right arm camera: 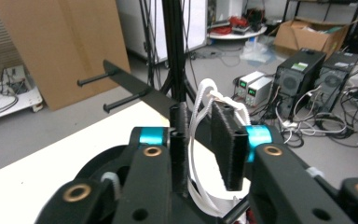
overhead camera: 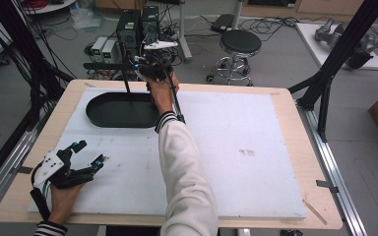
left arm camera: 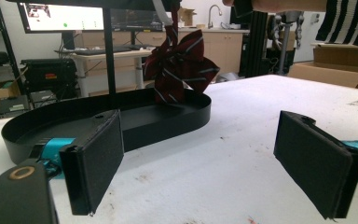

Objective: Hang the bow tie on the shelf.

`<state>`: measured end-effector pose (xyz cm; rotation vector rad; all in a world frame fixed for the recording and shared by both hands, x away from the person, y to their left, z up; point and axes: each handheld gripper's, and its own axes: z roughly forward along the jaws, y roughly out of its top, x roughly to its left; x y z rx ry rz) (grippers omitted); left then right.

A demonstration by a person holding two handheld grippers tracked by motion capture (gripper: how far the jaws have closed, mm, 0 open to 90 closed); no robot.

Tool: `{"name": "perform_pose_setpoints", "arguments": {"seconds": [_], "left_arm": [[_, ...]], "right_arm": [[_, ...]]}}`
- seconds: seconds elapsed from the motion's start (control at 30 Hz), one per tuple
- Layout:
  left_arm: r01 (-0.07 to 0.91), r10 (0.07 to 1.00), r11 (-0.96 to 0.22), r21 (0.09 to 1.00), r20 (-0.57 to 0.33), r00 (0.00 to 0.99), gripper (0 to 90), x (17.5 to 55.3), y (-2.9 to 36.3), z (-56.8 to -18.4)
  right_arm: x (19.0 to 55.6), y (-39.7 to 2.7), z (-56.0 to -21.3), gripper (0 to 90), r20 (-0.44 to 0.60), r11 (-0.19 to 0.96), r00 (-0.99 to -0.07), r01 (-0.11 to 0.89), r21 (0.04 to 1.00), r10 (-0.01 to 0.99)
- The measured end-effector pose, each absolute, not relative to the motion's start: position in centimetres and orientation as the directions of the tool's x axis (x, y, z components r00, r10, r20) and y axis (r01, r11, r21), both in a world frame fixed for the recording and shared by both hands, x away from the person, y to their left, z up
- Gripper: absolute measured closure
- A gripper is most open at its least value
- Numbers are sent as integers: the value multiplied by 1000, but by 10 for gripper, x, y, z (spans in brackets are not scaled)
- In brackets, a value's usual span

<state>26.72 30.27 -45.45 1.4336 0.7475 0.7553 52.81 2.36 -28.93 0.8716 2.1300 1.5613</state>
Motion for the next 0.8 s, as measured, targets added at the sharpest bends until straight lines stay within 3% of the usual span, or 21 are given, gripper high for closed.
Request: {"name": "perform_pose_setpoints", "arguments": {"seconds": [0.17,0.4,0.43,0.53,0.8], "left_arm": [[-5,821,1,1000,2,571,161,267,303,-454],[-5,821,0,1000,3,571,161,267,303,-454],[-5,821,0,1000,3,571,161,267,303,-454],[-4,821,0,1000,2,571,161,267,303,-454],[-5,824,-9,1000,10,566,161,267,302,-454]], "right_arm": [[526,24,-288,607,102,189,-758,287,939,644],[525,25,-286,508,92,228,-774,294,928,627],[524,26,-287,457,80,256,-779,298,920,622],[523,26,-287,443,61,287,-783,298,911,619],[504,11,-277,272,56,222,-809,226,949,585]]}}
